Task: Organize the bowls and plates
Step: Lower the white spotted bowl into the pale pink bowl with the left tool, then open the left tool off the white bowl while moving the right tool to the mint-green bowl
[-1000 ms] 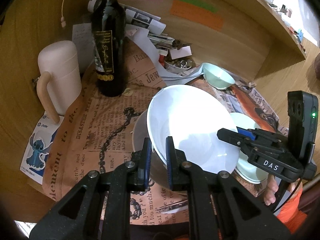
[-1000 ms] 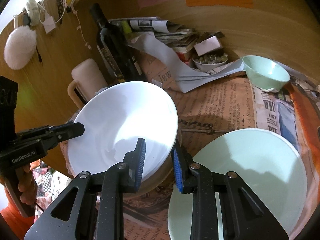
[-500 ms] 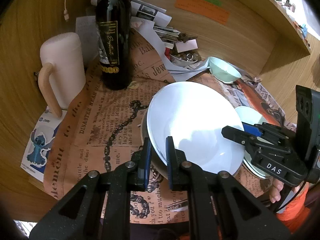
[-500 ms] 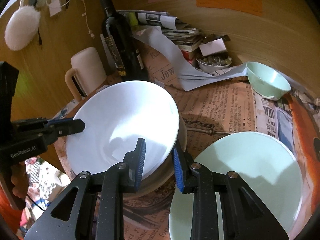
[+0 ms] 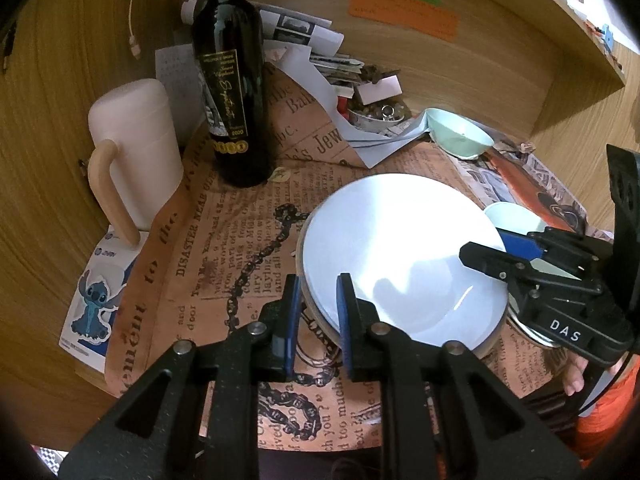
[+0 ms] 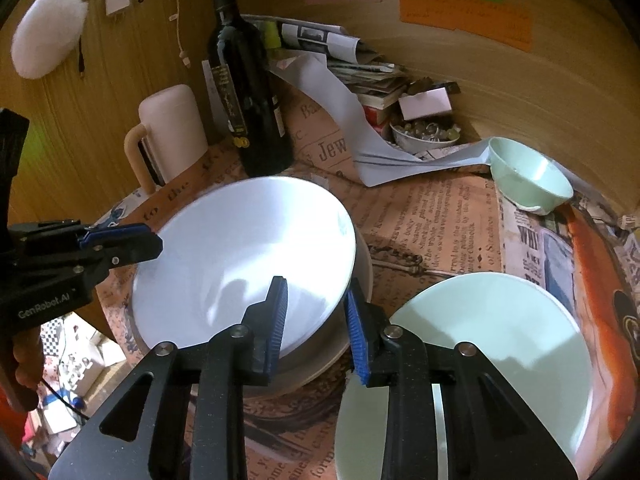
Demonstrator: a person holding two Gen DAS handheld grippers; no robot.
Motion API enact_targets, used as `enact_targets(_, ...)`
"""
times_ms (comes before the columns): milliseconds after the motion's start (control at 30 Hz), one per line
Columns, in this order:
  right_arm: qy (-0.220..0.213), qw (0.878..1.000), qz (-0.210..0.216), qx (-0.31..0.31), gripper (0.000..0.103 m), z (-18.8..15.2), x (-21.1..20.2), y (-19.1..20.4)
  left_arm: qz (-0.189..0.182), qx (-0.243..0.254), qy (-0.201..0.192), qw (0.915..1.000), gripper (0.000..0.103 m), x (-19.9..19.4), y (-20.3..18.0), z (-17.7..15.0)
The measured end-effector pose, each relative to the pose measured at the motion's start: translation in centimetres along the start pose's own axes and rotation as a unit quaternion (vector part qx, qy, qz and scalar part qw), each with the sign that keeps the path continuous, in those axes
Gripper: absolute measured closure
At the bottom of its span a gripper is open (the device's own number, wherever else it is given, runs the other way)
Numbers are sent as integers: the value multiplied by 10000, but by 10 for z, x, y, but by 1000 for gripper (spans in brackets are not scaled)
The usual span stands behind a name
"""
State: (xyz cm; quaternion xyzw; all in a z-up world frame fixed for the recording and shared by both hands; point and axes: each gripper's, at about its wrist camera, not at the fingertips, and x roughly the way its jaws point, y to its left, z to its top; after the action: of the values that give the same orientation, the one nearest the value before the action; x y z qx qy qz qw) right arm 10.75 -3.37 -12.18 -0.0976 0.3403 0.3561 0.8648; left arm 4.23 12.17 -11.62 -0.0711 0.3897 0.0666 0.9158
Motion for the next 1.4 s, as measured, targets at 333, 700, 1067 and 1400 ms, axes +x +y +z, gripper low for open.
enact_targets(333, -165, 9996, 77, 197, 61, 3, -8, -6, 1, 4, -332, 9994, 68, -19, -3, 9)
enact_targets(700, -869, 9945, -198, 558, 51, 16, -60, -61, 5, 284, -1170, 9927, 44, -46, -31, 34)
enact_targets(1067, -849, 9854, -860, 1201, 50, 36, -60, -163, -387, 373, -1355, 9893, 35, -28, -65, 75)
enact_targets(1400, -331, 9765, -981, 1888, 50, 53, -7, -250, -624, 306, -994, 9926, 33, 22, -87, 119)
